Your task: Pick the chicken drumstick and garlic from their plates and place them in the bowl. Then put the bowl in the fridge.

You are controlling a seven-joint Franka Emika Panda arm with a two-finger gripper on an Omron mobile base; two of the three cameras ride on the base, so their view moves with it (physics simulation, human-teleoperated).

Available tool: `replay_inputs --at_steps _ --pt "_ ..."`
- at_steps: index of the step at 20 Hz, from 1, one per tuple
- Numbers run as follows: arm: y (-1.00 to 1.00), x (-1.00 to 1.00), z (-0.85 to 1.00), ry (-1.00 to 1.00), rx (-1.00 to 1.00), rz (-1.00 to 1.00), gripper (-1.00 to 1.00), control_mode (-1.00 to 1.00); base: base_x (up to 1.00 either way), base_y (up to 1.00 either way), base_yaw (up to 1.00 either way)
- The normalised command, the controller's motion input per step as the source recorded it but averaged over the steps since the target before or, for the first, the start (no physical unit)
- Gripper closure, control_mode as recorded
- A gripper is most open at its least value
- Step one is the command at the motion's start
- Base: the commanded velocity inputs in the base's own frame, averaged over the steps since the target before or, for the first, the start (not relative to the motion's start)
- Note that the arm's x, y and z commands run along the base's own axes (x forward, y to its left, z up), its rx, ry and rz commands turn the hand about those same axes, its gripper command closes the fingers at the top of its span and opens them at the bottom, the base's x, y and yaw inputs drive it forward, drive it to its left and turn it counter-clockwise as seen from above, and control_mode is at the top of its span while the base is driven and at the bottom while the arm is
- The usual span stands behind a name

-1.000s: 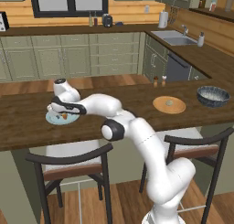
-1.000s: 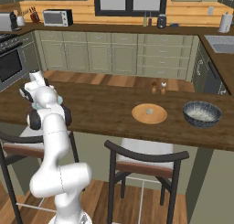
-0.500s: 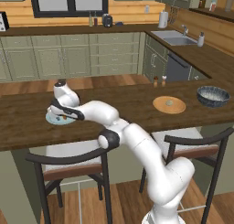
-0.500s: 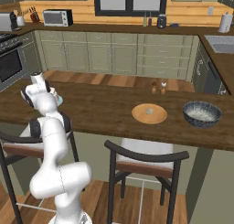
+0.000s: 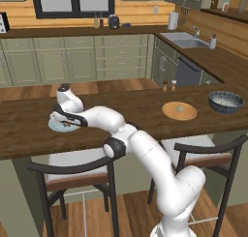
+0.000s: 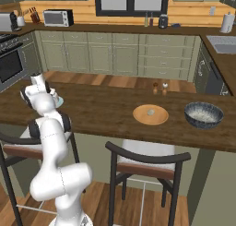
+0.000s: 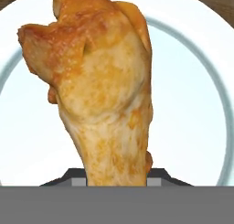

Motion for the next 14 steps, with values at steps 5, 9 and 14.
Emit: replay_inputs --at_steps 5,9,14 --pt "-0.56 -0.71 0.17 -0.02 0.05 0.0 1.0 -1.0 0.0 0.0 0.0" --pt "-0.77 -0.49 0.64 -0.03 0.13 0.0 1.0 -1.0 0.0 0.0 0.0" --pt "-1.0 -0.58 0.57 0.0 0.18 -0.01 1.0 -1.0 0.0 0.0 0.0"
